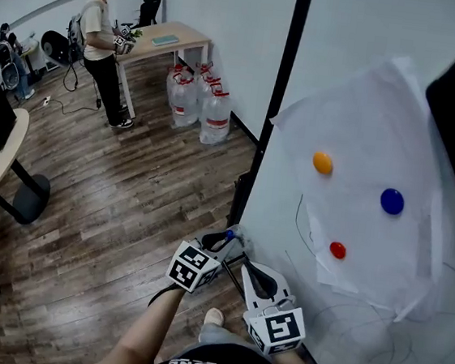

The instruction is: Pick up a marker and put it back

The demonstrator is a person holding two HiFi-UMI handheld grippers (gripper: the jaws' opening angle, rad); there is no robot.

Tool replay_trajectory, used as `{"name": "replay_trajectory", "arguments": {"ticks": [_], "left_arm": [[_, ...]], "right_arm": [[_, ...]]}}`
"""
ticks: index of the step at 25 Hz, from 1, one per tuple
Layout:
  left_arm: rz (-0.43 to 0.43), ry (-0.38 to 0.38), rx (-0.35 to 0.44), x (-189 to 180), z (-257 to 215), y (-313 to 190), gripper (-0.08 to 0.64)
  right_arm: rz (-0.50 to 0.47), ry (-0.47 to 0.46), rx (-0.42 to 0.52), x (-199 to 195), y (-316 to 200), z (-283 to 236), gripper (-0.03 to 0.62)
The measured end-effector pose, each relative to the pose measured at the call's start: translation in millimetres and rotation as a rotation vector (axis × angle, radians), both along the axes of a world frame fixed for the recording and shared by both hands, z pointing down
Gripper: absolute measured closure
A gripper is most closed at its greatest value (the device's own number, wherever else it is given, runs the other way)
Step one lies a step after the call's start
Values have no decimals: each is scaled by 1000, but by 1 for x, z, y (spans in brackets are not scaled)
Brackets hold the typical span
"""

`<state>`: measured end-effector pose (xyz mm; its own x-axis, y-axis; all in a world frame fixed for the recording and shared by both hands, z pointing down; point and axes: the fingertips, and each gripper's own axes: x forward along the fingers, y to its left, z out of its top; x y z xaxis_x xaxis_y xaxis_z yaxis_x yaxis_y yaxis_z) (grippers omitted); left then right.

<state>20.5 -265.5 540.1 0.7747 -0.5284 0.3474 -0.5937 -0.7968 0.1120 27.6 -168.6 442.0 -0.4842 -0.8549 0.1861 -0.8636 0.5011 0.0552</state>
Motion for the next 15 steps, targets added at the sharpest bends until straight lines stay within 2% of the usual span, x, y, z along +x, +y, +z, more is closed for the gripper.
{"name": "replay_trajectory", "arguments": {"ticks": [15], "left_arm": [[-24, -28, -18, -6, 10, 5, 488]], "right_arm": [[-7, -4, 7, 3, 7, 0, 594]]}}
